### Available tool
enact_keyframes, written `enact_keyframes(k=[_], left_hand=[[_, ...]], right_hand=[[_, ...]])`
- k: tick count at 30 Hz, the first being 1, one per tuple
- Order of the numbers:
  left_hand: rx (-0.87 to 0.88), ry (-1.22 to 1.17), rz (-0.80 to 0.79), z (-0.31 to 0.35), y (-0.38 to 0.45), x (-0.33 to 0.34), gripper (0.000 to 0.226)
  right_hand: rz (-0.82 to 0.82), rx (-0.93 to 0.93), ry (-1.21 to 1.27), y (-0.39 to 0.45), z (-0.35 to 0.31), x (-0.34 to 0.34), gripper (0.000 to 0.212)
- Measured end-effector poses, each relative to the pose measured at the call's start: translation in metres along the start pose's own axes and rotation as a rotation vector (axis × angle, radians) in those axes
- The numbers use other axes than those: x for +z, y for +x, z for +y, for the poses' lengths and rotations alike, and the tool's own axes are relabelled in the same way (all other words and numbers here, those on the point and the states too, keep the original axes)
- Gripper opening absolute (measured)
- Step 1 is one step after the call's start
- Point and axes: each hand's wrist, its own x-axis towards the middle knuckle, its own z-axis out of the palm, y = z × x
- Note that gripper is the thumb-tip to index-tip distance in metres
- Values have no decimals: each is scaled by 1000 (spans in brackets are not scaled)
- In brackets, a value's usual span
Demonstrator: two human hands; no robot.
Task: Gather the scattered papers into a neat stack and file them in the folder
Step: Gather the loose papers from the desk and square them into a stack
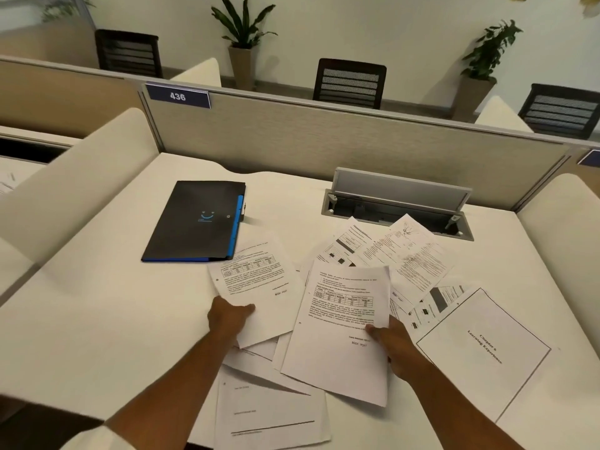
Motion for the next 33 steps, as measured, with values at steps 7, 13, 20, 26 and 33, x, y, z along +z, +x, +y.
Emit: enact_keyframes(k=[7,13,20,26,33], left_hand=[[287,-35,-272,11,-16,-2,52],[274,-400,-492,44,-27,0,50],[229,-232,-598,39,-24,-3,64],[155,2,-342,7,-24,6,82],[101,21,-389,0,-33,15,79]], right_hand=[[33,8,70,3,-1,-23,37],[-36,33,285,-2,-8,-58,41],[-22,43,484,-10,-7,-91,35],[1,36,532,-13,-4,-91,36],[-24,17,392,-9,4,-71,43]])
